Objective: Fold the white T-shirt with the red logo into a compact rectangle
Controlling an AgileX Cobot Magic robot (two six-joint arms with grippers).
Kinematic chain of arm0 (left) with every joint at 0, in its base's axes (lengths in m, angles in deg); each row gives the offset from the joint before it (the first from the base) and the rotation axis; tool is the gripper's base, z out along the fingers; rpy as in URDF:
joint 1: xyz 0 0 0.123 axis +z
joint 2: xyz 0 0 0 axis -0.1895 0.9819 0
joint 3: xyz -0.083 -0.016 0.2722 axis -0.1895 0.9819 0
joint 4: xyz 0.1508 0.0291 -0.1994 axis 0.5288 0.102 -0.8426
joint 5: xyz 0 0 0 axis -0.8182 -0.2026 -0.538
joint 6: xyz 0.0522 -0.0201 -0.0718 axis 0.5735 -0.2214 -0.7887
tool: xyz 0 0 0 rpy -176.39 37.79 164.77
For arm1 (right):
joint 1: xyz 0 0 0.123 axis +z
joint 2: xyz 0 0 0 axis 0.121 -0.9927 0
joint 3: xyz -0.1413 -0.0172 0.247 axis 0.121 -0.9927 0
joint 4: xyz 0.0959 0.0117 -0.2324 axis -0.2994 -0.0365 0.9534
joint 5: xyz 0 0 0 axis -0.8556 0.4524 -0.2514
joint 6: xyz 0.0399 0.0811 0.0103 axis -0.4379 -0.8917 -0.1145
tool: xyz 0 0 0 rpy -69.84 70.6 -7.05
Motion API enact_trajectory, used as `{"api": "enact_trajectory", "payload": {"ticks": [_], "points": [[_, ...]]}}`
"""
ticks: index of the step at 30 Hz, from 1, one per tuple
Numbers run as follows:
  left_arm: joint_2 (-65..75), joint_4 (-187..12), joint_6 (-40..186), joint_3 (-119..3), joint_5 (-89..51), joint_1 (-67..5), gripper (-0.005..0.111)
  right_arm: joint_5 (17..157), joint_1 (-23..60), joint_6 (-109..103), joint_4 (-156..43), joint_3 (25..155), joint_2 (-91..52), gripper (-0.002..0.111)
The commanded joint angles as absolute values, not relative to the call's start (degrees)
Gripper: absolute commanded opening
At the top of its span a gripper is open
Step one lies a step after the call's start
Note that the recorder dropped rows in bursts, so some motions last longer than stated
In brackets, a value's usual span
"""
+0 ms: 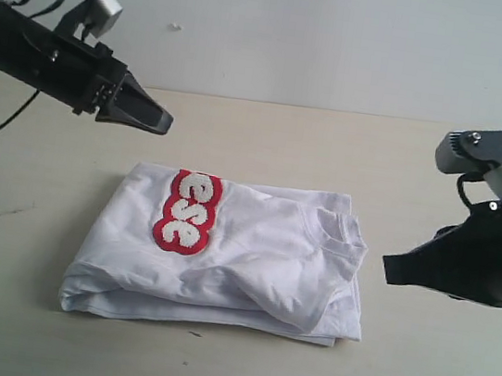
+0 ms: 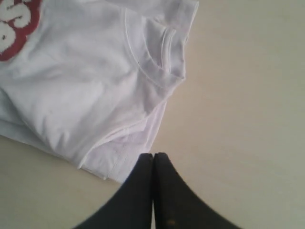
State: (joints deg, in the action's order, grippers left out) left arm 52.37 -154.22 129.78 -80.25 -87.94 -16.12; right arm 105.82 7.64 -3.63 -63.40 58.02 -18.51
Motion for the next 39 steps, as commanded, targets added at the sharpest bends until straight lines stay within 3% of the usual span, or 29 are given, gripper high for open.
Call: {"api": "enact_trajectory", "payload": {"ticks": [1,5,22,30,39], "points": [[46.68,-155.75,129.98,-78.79,-89.01,-15.53,0.000,103.79,7.75,-3.63,-60.43,56.05,-12.01,0.000],[40.46,-155.84,129.98,-74.67,-86.10,-15.53,0.000,103.77,7.75,-3.63,-59.03,55.62,-6.10,0.000],[-5.48,-168.51,140.33,-36.78,-60.52,-15.53,0.000,115.68,7.75,-3.63,-53.90,55.62,20.77,0.000],[-18.62,-169.16,140.23,-29.52,-56.63,-15.53,0.000,121.10,7.75,-3.63,-55.36,55.62,25.09,0.000],[-23.18,-168.34,140.23,-28.06,-57.07,-15.53,0.000,121.10,7.75,-3.63,-55.36,55.62,25.33,0.000]]}}
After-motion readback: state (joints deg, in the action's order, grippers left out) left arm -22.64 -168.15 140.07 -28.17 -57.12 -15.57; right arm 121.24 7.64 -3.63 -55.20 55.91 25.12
